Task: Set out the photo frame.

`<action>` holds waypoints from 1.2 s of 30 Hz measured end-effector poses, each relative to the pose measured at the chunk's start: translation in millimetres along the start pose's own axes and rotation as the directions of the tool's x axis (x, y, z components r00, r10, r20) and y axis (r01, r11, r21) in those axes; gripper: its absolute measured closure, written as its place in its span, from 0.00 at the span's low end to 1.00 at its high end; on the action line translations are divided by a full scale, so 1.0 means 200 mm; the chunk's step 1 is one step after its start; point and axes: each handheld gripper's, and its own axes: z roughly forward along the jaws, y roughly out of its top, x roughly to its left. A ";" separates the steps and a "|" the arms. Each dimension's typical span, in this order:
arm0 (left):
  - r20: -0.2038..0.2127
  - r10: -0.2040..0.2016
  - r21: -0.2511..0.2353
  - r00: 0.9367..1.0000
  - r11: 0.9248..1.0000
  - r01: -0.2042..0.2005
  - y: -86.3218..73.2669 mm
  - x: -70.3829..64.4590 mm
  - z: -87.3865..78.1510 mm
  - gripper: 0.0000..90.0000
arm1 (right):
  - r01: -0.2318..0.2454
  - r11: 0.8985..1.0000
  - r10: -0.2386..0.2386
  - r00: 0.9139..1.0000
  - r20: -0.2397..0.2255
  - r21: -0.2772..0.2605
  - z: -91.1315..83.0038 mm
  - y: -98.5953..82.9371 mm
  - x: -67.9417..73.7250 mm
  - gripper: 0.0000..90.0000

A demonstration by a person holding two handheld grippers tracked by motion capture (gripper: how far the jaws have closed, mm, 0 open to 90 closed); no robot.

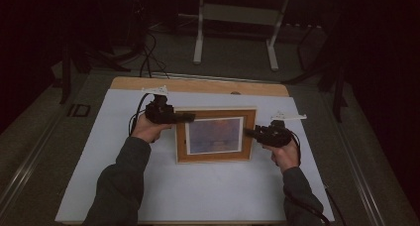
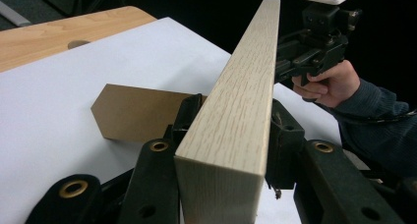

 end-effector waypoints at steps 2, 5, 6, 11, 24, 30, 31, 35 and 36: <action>-0.006 0.004 0.001 1.000 1.000 -0.004 0.00 0.00 0.00 0.71 | 0.001 1.000 -0.001 1.000 0.004 0.004 0.00 0.00 0.01 0.70; -0.014 0.006 -0.002 1.000 1.000 -0.006 0.00 0.00 0.00 0.70 | -0.002 1.000 0.002 1.000 0.005 -0.001 -0.01 -0.01 0.02 0.70; -0.014 0.006 -0.004 1.000 1.000 -0.006 0.00 0.00 0.00 0.69 | -0.004 1.000 0.004 1.000 0.005 -0.002 -0.01 -0.01 0.02 0.70; -0.024 -0.008 -0.013 1.000 1.000 0.007 0.00 0.00 0.00 0.65 | -0.009 1.000 0.009 1.000 0.007 -0.009 -0.01 -0.02 0.02 0.70; -0.113 -0.005 -0.033 0.994 0.999 0.001 0.01 -0.04 -0.08 0.46 | 0.022 0.999 -0.023 0.999 0.032 0.030 -0.02 -0.02 0.03 0.64; -0.141 0.014 -0.047 0.990 0.999 -0.021 0.00 -0.06 -0.14 0.44 | 0.019 0.999 -0.020 1.000 0.021 0.041 -0.02 -0.03 0.04 0.67; -0.147 0.013 -0.048 0.989 0.999 -0.020 0.00 -0.07 -0.15 0.44 | 0.019 0.999 -0.020 1.000 0.020 0.043 -0.02 -0.04 0.04 0.67; -0.157 0.005 -0.057 0.988 0.998 -0.014 -0.01 -0.06 -0.17 0.44 | 0.017 0.999 -0.018 1.000 0.020 0.038 -0.03 -0.04 0.04 0.64; -0.159 0.005 -0.059 0.987 0.998 -0.015 -0.01 -0.06 -0.17 0.44 | 0.017 0.999 -0.018 0.999 0.027 0.037 -0.03 -0.04 0.04 0.62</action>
